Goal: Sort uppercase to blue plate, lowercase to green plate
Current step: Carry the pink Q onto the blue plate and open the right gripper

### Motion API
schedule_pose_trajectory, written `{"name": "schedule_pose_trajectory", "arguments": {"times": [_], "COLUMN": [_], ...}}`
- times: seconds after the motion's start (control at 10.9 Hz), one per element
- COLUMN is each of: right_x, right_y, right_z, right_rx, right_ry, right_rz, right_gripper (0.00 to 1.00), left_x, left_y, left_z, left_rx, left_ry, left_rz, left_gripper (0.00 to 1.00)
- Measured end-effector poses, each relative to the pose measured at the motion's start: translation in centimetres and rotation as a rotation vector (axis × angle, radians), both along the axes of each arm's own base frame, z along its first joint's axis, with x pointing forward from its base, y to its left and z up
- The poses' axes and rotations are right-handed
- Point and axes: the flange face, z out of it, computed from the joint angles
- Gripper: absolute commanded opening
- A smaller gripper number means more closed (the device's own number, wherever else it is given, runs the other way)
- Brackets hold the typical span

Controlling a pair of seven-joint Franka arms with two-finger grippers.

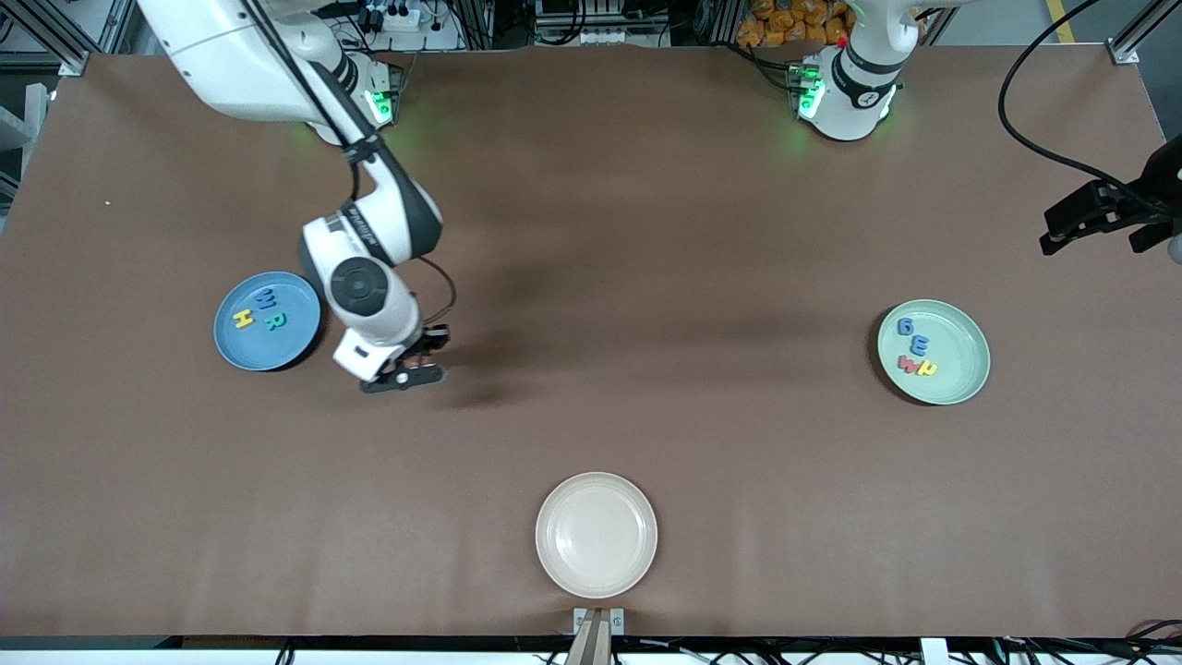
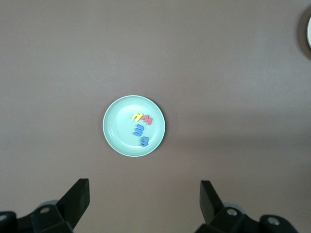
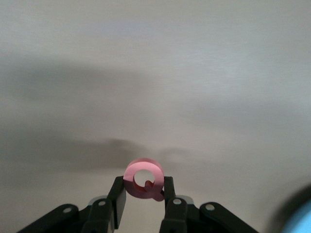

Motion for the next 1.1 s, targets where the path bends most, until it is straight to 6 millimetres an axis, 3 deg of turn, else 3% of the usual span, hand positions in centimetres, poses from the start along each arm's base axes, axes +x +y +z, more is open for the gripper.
{"name": "schedule_pose_trajectory", "arguments": {"times": [0.28,0.55,0.92,1.1], "right_x": [0.4,0.0,-2.1,-4.4], "right_y": [-5.0,-10.9,-20.4,-23.0], "right_z": [1.1,0.8,-0.7,-2.7], "right_rx": [-0.031,-0.038,0.041,0.08], "right_ry": [0.06,0.112,0.212,0.27], "right_rz": [0.073,0.144,0.202,0.19], "right_gripper": [0.31,0.31,0.31,0.32], "left_x": [-1.0,-2.9,-3.0,-3.0], "left_y": [-0.6,-3.7,-4.0,-4.0], "left_z": [-0.6,-0.4,-0.6,-0.6], "left_rx": [0.0,0.002,0.003,0.003], "left_ry": [-0.02,-0.023,-0.024,-0.026], "left_rz": [-0.006,0.005,0.009,0.01], "left_gripper": [1.0,1.0,1.0,1.0]}}
